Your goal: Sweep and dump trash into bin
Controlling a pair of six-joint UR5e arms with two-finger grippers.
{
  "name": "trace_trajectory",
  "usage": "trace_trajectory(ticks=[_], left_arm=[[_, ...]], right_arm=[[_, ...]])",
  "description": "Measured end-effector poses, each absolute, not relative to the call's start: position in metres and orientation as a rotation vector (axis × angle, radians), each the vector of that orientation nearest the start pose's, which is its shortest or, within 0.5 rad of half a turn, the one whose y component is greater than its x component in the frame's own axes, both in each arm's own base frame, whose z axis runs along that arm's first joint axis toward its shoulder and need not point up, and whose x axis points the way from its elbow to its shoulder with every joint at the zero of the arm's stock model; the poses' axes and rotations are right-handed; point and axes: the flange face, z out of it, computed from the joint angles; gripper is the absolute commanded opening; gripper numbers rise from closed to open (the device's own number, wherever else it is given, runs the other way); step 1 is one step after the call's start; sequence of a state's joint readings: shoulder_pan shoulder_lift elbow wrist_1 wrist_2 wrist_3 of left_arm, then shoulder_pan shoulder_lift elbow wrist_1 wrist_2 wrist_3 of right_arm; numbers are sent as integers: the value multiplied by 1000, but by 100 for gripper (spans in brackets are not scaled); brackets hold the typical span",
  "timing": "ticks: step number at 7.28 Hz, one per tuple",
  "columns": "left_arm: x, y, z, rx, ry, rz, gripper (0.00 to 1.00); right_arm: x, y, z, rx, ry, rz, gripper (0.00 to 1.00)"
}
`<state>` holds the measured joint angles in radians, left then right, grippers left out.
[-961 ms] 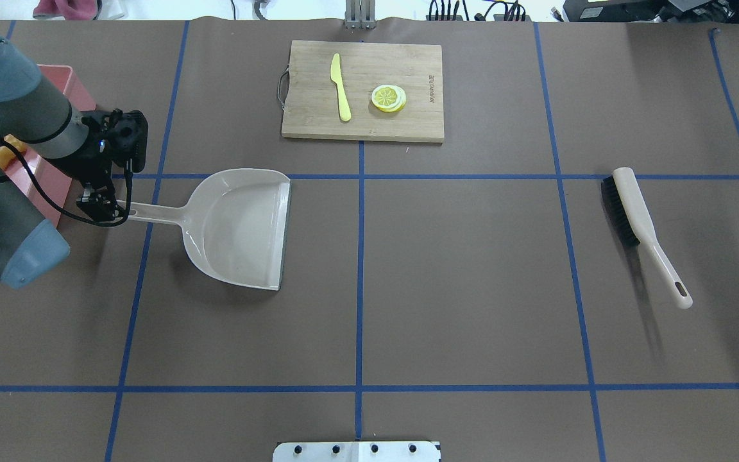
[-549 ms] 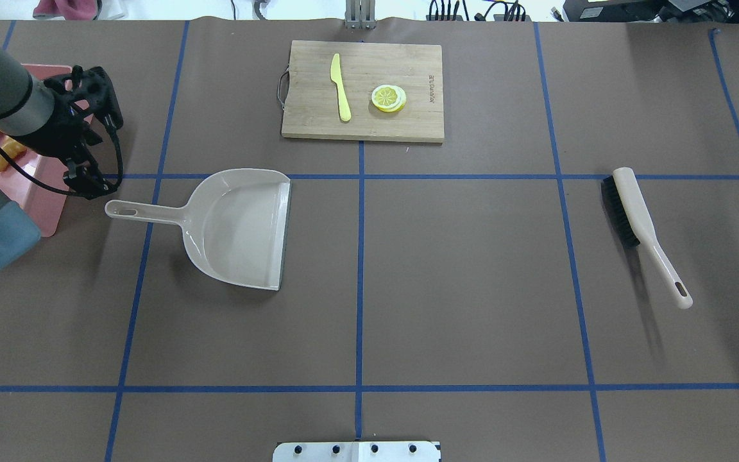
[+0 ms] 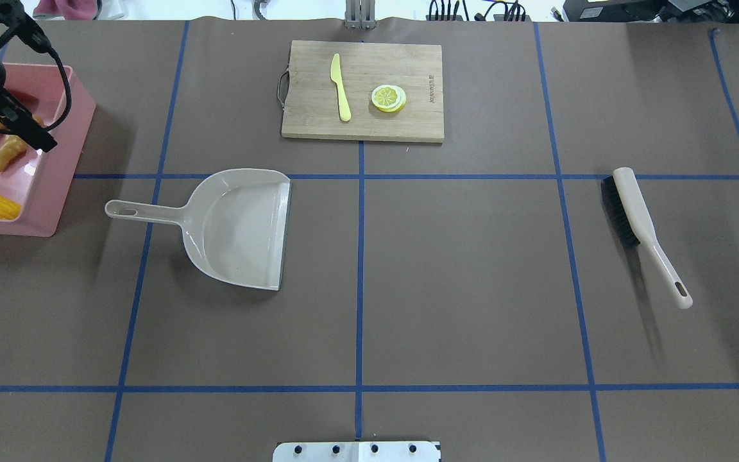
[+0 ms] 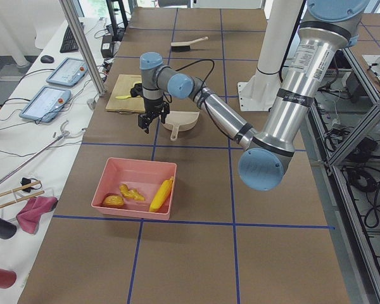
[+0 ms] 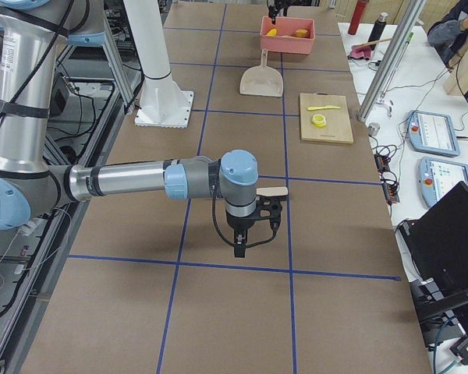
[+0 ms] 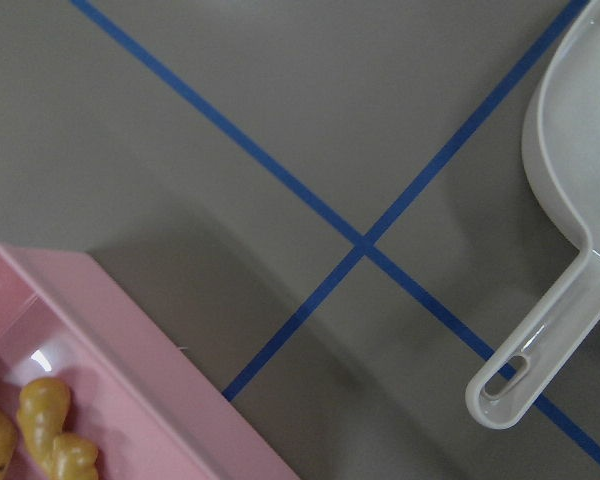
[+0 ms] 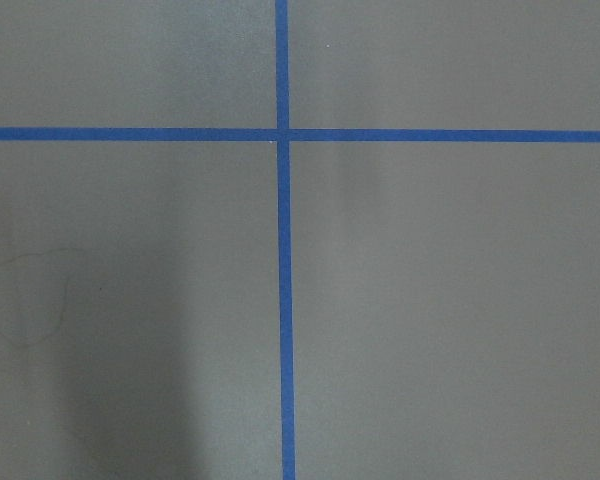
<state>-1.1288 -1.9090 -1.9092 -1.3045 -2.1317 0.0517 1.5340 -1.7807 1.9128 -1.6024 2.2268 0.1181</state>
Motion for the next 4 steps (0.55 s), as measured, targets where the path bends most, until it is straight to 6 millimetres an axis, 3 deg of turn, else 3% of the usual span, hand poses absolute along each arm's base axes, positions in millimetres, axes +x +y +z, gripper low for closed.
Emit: trace_trajectory(ticks=[1,2,4], left_arm=[[150,-554,362,239,622,487,98],[113,-561,374,208,615,391,98],[16,-574,421,108,694,169,98]], right_arm=[[57,-410,595,46,-661,45,100],[57,-410,595,46,-662,45,100],[57,-410,594,47,-662,45,100]])
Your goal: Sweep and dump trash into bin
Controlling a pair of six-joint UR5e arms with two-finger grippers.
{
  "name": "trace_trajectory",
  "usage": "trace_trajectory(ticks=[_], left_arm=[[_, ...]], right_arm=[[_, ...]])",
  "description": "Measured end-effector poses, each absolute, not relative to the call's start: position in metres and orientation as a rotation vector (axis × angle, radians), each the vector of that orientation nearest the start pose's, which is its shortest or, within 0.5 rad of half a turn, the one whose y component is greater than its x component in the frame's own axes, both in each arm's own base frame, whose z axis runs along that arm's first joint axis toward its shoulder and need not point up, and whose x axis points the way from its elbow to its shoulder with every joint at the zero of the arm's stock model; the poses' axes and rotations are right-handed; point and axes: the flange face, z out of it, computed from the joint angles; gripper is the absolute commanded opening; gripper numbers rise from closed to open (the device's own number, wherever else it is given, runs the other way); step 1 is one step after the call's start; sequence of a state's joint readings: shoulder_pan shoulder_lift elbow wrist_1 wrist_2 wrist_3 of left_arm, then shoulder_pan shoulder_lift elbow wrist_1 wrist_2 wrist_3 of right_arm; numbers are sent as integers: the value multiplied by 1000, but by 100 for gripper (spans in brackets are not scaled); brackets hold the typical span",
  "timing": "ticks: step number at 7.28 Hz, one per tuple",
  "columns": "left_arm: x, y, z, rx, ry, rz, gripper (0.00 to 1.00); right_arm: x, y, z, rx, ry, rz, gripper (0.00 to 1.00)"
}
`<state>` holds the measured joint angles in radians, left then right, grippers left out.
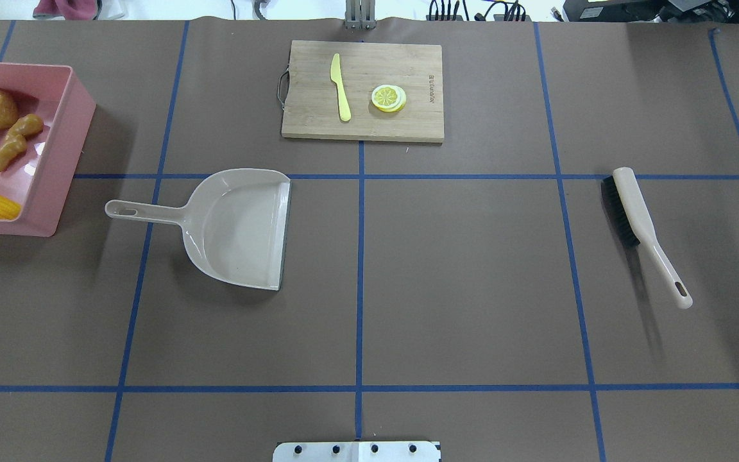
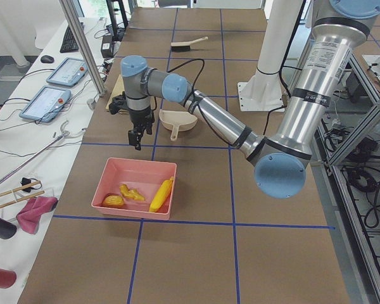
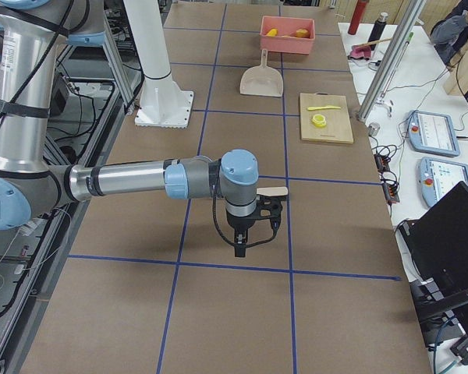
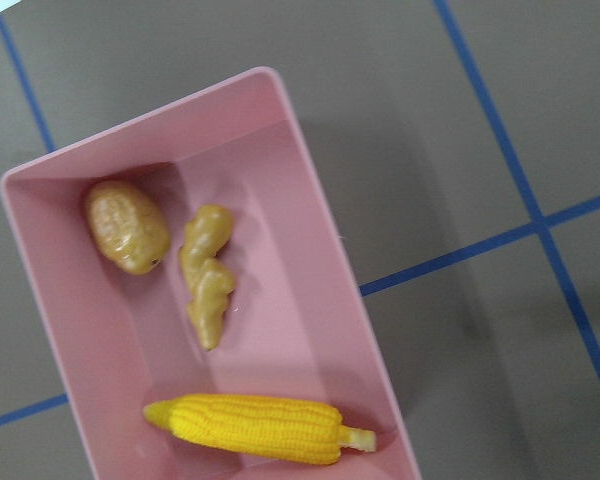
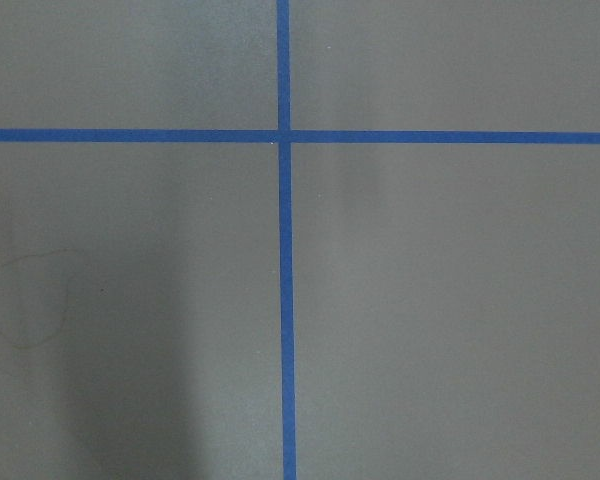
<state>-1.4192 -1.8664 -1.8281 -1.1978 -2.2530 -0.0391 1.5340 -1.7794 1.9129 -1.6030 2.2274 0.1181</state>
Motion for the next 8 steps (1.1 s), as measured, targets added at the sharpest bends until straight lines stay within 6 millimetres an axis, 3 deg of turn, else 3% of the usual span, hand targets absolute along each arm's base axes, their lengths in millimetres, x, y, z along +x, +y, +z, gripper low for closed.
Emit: trace_trajectory(ticks=[1,2,3,5,8], left_arm=[[-34,-562,465,40,771,45,98],[-74,-537,512,-19,826,-67,98],[-98,-513,550,-71,853,-150,98],[-110,-489,592,-167,861,-297,98],[-99,-506,639,-174,848,-408,98]], right_arm=[[57,-410,594,47,-662,45,100],[57,-410,594,47,-662,45,100],[57,-410,594,47,-662,45,100],[57,-410,595,46,-662,45,100],[57,-410,597,42,-662,46,100]])
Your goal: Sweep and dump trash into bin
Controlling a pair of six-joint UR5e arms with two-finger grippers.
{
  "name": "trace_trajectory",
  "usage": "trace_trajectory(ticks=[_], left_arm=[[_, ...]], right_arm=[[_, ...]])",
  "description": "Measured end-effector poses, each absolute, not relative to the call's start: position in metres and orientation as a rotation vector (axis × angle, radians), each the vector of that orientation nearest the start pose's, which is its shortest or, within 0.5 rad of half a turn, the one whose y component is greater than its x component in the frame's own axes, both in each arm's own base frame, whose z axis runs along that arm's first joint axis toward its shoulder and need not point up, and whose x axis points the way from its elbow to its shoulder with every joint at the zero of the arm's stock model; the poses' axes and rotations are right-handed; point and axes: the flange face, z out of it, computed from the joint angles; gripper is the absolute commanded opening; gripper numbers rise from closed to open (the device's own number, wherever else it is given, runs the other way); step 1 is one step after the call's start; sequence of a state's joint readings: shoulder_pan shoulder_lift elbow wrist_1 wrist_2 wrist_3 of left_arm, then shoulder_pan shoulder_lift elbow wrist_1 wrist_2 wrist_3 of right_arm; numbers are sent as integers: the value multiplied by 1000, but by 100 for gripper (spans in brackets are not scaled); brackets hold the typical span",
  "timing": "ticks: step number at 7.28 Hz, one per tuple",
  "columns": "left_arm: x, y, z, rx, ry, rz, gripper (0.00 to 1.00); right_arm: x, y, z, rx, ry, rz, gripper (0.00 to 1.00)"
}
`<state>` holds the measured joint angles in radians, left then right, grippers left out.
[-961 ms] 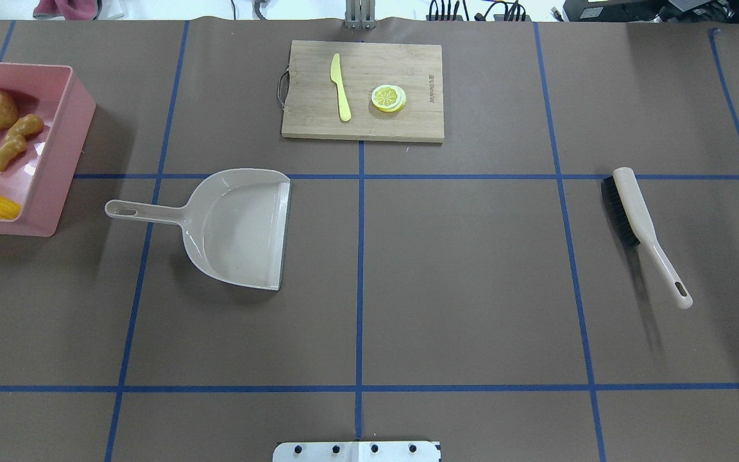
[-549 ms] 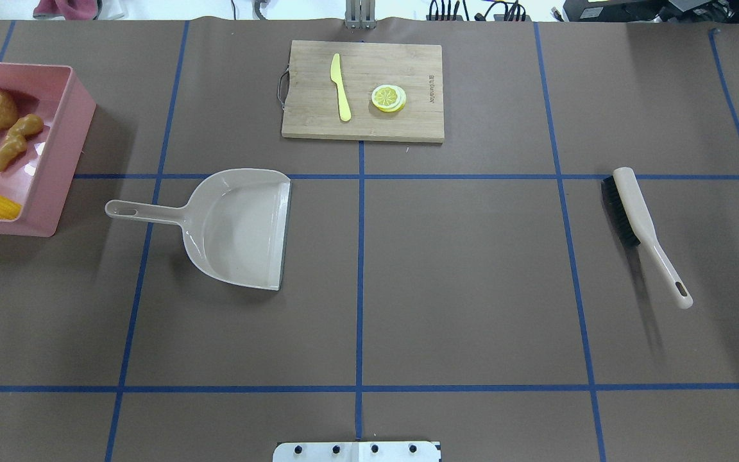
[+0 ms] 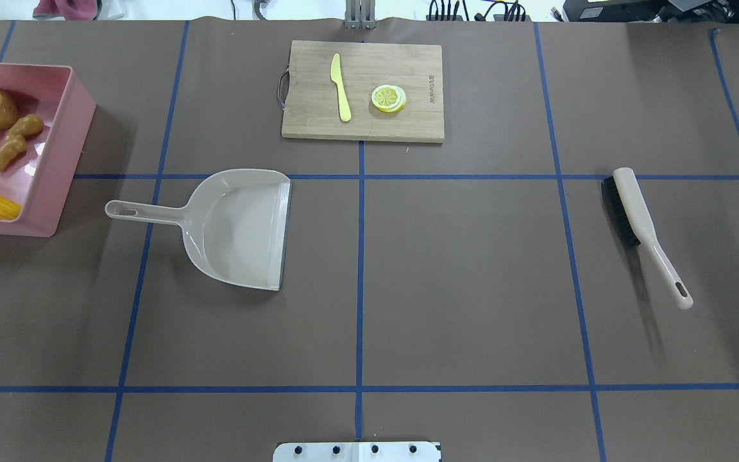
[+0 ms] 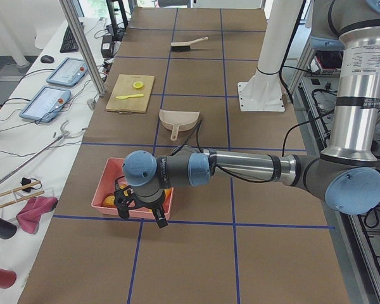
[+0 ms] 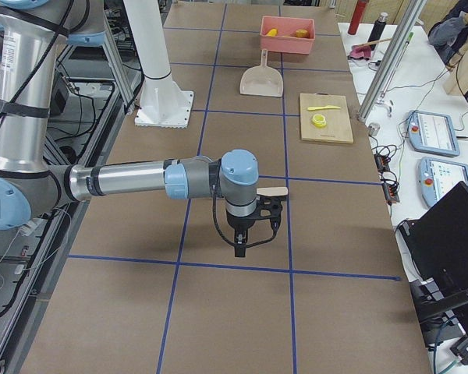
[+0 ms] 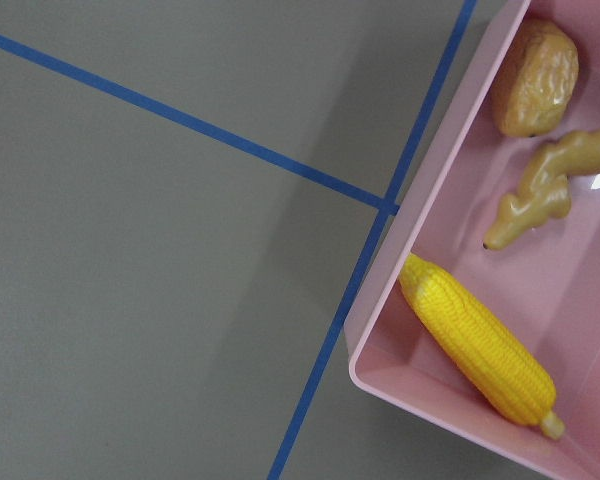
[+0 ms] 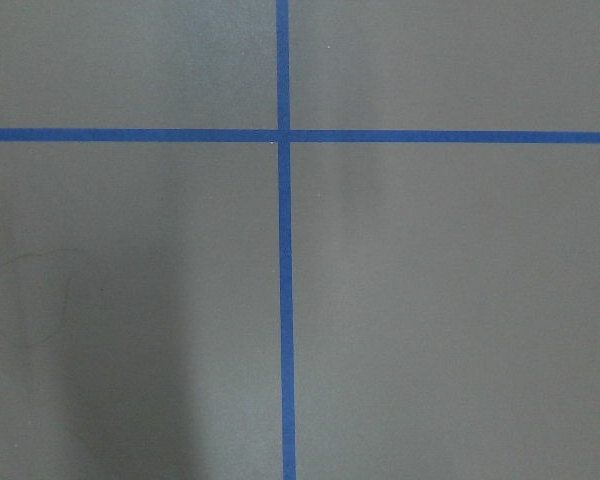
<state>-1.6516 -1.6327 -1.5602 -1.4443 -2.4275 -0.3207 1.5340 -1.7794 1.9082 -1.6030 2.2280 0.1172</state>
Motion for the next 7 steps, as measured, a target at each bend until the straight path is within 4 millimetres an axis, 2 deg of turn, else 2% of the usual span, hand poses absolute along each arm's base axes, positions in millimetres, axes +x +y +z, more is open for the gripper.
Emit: trace_trajectory(ticks=[1,3,7], left_arm=[[-86,-516,653,-154,848,-421,98],[-74,-521,666,-118,854,-413,98],[-71,-521,658,-104,855,-408,98]], right_arm=[[57,-410,599,36,-664,48,100],[57,-411,597,41,-667,47,100],[56,-409,562,107,-679,20,100]])
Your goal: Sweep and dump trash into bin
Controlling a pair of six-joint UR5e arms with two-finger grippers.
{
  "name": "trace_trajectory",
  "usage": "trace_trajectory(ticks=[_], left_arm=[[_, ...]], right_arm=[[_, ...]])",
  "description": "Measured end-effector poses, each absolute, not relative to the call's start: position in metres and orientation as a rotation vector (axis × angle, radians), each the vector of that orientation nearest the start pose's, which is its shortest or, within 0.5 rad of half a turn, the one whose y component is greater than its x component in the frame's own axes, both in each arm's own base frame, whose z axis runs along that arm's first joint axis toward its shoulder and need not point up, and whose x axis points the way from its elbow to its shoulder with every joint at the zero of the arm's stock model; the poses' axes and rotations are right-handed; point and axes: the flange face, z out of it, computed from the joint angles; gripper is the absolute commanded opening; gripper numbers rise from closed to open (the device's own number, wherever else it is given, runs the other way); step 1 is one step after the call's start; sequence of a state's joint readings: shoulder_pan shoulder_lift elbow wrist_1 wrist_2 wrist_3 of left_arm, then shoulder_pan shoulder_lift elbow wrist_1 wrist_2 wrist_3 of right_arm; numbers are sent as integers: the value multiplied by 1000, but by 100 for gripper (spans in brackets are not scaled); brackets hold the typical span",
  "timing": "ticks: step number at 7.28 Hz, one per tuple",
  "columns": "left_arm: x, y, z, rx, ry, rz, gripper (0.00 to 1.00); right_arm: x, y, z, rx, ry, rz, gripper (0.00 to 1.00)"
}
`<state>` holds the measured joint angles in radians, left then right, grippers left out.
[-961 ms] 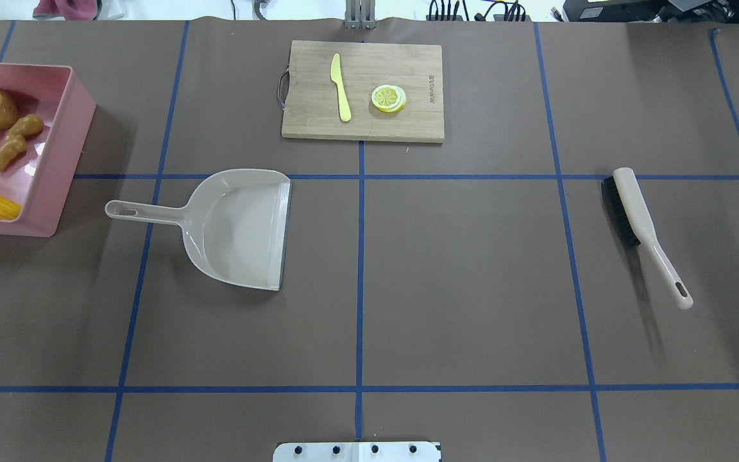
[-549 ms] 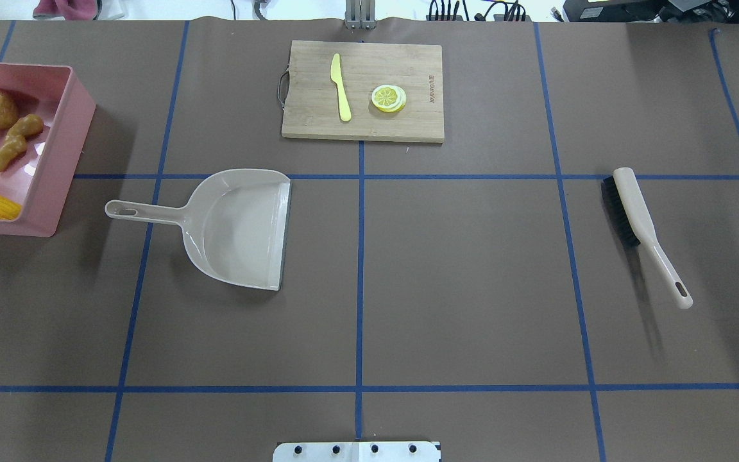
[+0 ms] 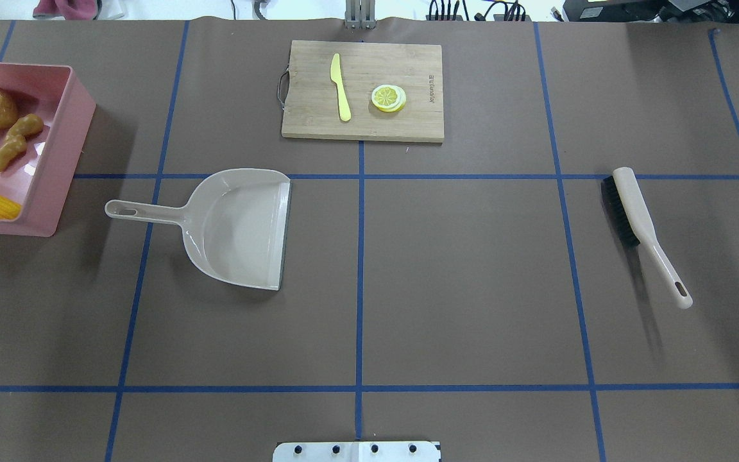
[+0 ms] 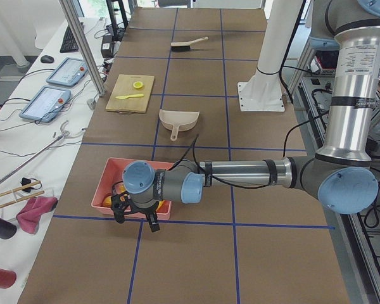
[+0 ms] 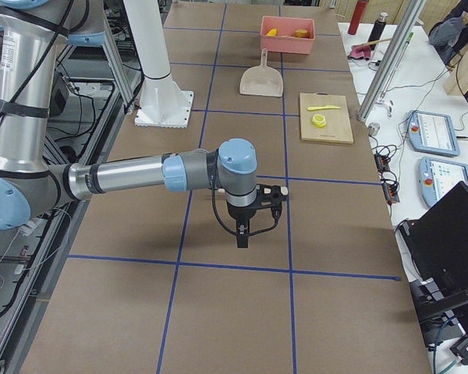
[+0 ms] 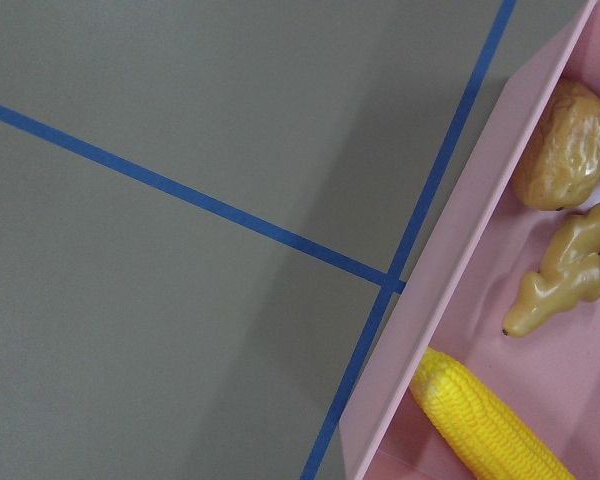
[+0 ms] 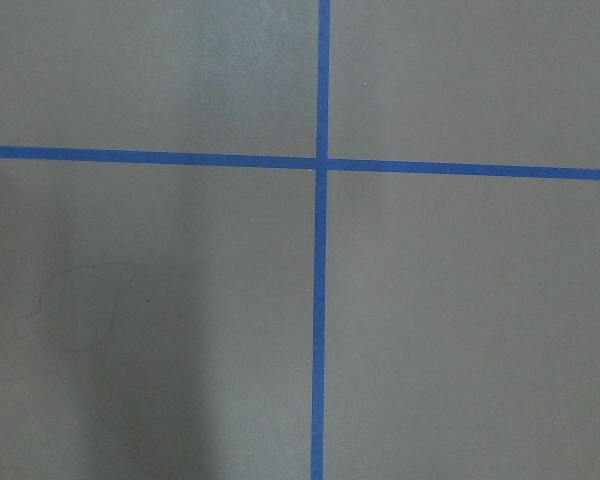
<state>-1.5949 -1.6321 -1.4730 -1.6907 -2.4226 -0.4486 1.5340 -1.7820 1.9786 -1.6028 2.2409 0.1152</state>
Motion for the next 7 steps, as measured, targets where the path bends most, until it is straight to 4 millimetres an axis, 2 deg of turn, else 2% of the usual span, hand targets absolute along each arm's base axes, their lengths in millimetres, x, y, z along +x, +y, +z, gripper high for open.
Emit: trace_trajectory(ticks=[3,7], left_arm=[[-72,-520,641,-121,849,-410,98],[-72,-506,650,-139,825,-396,98]], right_arm=[[55,-408,552,121,-702,14,100],[46,-410,549,126,-708,-33,100]])
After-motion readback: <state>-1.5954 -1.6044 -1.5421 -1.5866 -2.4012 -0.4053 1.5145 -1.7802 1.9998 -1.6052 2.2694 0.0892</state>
